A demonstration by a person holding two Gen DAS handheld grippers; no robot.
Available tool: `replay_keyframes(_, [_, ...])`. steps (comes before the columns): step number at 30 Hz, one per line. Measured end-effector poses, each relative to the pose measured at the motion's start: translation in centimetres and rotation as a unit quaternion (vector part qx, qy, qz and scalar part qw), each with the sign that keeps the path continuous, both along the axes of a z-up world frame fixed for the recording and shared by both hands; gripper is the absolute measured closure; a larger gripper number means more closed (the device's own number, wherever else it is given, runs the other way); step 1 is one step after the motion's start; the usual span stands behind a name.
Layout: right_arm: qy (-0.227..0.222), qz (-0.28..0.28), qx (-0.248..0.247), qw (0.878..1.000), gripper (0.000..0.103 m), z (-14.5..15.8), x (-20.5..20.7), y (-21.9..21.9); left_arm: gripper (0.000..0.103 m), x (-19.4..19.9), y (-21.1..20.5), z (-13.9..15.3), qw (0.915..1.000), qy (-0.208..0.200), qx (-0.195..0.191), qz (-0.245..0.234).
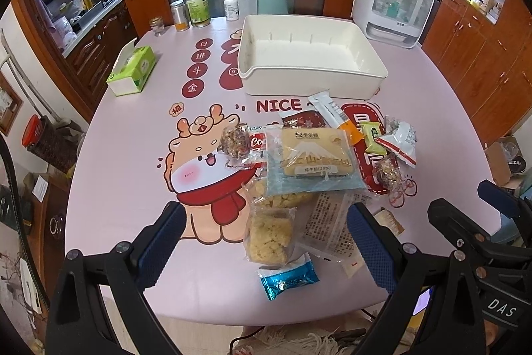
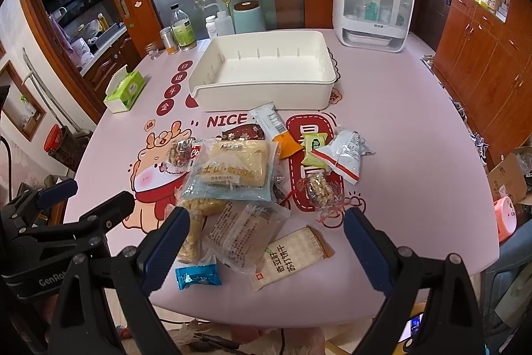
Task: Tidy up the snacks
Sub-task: 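Grasp the clear bag of crumbly pastry with the left tool while the right tool grasps a clear wrapped pastry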
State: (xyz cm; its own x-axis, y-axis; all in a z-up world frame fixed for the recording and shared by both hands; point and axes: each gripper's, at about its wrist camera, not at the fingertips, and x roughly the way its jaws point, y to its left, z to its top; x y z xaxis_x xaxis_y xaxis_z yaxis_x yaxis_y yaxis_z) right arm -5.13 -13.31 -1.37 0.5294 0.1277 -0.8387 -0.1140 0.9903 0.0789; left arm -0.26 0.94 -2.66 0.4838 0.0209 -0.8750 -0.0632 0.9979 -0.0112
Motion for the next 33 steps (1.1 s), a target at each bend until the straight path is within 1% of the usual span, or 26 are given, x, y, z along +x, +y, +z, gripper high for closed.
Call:
replay_keyframes(7, [0.011,0.003,-0.008,1.000,0.008,-0.7,0.5,0.4,0.007,0.5,0.5,-1.0,0.9998,0.018,-0.002,0.001])
replay_keyframes(14, [0.031,-0.005,-0.013,0.999,0.008,-2.6,0.8,0.0,0.007,1.0,2.4,-3.2,0.9984,0.049,-0.009,0.027])
replay_keyframes(18, [0.055,-0.009,-0.005,0.998,0.008,-4.4,1.2,-0.6,0.007,1.0,2.9,-4.9,0.9970,0.070,-0.010,0.032])
replay_keyframes(22, [0.079,-0.008,0.001,0.997,0.009,-6.4,1.7,-0.7,0.007,1.1,3.2,-6.9,0.9964,0.078,-0.006,0.032])
replay_keyframes(30, [0.113,0.000,0.024,0.993,0.009,-10.6,3.3,-0.6,0.007,1.9,2.5,-12.1,0.9935,0.113,-0.005,0.006])
replay_keyframes(33, [0.139,-0.003,0.041,0.989,0.009,-12.5,4.1,-0.6,0.007,2.2,2.1,-13.8,0.9923,0.124,-0.006,-0.002])
